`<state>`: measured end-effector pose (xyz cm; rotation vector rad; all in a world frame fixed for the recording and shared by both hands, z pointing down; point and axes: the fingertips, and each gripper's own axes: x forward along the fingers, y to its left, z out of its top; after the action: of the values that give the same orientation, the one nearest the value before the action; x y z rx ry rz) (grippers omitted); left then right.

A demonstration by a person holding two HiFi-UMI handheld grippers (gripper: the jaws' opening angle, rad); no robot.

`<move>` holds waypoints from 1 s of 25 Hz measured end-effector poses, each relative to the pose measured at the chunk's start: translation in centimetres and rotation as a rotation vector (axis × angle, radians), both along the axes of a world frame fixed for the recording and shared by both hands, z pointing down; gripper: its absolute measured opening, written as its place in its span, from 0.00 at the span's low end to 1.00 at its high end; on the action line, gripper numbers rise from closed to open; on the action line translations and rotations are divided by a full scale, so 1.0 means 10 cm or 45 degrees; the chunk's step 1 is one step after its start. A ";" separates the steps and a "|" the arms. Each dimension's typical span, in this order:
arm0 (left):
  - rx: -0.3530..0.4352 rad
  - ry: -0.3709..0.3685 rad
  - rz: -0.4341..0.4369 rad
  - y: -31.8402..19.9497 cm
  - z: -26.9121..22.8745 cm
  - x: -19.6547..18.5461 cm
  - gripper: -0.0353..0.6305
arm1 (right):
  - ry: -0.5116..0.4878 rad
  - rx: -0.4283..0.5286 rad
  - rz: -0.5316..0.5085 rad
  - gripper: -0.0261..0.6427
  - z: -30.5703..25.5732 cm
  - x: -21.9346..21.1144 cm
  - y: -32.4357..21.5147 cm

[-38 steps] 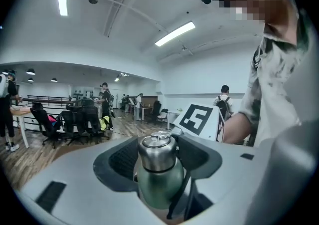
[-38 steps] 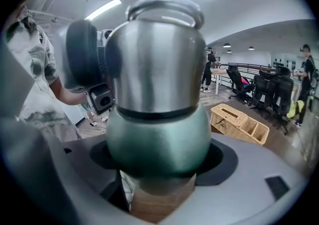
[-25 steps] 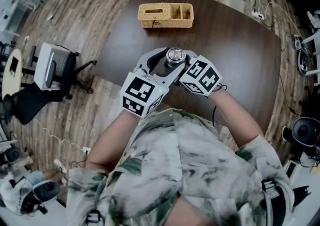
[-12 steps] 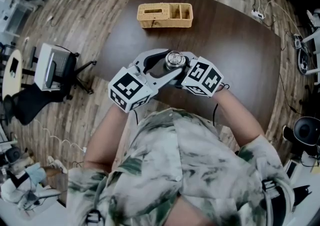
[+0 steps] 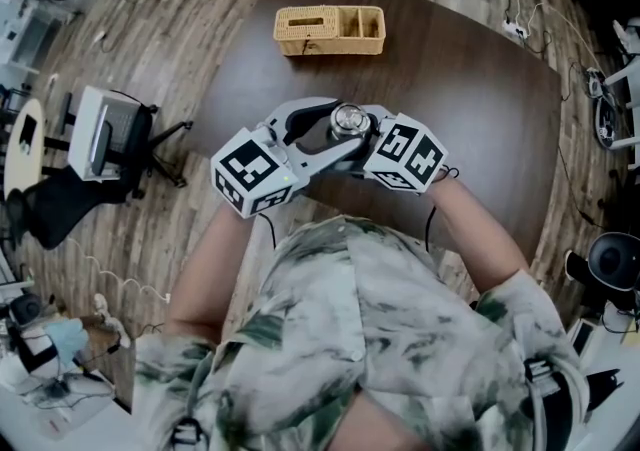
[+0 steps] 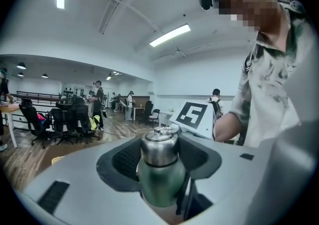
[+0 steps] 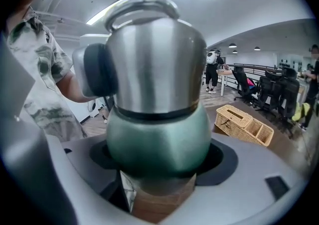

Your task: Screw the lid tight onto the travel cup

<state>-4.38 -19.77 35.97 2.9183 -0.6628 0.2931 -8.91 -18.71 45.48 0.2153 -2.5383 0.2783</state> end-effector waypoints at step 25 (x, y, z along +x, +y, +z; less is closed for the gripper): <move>0.029 -0.037 -0.165 -0.01 0.02 0.03 0.42 | 0.015 0.003 0.065 0.64 0.02 0.03 -0.02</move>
<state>-4.05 -19.84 36.17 2.8812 -0.8607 0.3152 -8.57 -18.92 45.71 0.2819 -2.5245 0.2935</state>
